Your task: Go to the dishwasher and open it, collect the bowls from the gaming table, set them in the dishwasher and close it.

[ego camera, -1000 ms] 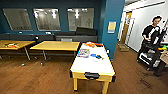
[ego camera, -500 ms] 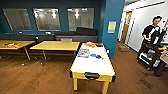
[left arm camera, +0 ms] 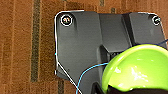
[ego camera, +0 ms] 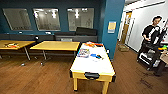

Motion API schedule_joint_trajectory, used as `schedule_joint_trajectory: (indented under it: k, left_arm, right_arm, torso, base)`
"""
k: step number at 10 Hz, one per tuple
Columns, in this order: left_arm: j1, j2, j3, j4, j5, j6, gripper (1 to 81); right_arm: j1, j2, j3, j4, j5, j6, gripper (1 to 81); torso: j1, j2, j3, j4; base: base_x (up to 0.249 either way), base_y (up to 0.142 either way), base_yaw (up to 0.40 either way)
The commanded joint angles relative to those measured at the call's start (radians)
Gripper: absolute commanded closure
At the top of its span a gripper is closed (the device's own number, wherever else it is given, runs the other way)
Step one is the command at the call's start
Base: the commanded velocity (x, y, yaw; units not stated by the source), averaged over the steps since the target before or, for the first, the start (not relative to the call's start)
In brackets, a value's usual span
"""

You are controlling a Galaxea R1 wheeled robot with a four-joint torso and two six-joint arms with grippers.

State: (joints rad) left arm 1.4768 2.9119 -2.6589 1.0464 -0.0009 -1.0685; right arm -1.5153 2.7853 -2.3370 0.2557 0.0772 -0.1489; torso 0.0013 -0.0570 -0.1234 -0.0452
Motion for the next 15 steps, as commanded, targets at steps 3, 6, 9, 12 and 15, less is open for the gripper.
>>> schedule_joint_trajectory:
  k: [3, 6, 9, 12, 15]
  left_arm:
    - [-0.046, -0.005, -0.003, 0.004, 0.047, 0.009, 81.1]
    - [-0.046, -0.003, -0.003, 0.004, 0.048, 0.009, 81.1]
    - [-0.046, 0.004, -0.010, 0.006, 0.050, 0.009, 81.1]
    - [-0.046, 0.038, -0.078, 0.004, 0.050, 0.007, 81.1]
    - [-0.048, 0.052, -0.110, 0.006, 0.050, 0.009, 81.1]
  right_arm:
    - [0.042, -0.014, 0.009, -0.018, -0.066, -0.001, 81.1]
    - [0.040, -0.013, 0.009, -0.018, -0.066, -0.001, 81.1]
    - [0.039, -0.007, 0.001, -0.018, -0.066, -0.001, 81.1]
    - [0.039, 0.003, -0.024, -0.018, -0.066, -0.001, 81.1]
    - [0.039, 0.001, -0.047, -0.026, -0.076, -0.001, 81.1]
  torso:
    - [0.000, 0.000, 0.000, 0.000]
    - [0.000, 0.000, 0.000, 0.000]
    - [0.001, 0.000, 0.000, 0.000]
    - [0.001, 0.000, 0.000, 0.000]
    - [0.000, 0.000, 0.000, 0.000]
  base:
    - [0.000, 0.000, -0.105]
    - [0.000, 0.000, -0.363]
    - [0.000, 0.000, -0.386]
    - [0.000, 0.000, -0.387]
    - [0.000, 0.000, -0.387]
